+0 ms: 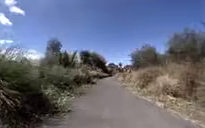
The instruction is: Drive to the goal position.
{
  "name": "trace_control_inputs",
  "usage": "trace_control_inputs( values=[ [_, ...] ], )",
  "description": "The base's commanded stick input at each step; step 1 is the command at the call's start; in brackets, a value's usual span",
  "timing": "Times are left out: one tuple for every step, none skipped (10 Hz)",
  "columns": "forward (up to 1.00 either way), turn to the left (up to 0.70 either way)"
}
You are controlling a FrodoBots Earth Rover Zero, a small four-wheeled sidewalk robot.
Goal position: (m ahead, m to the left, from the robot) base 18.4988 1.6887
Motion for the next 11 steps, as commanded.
trace_control_inputs(
  values=[
    [0.85,0.00],
    [0.85,0.00],
    [0.85,0.00],
    [0.85,0.00],
    [0.85,0.00],
    [0.85,0.00],
    [0.85,0.00],
    [0.85,0.00],
    [0.85,0.00],
    [0.85,0.00],
    [0.85,0.00]
  ],
)
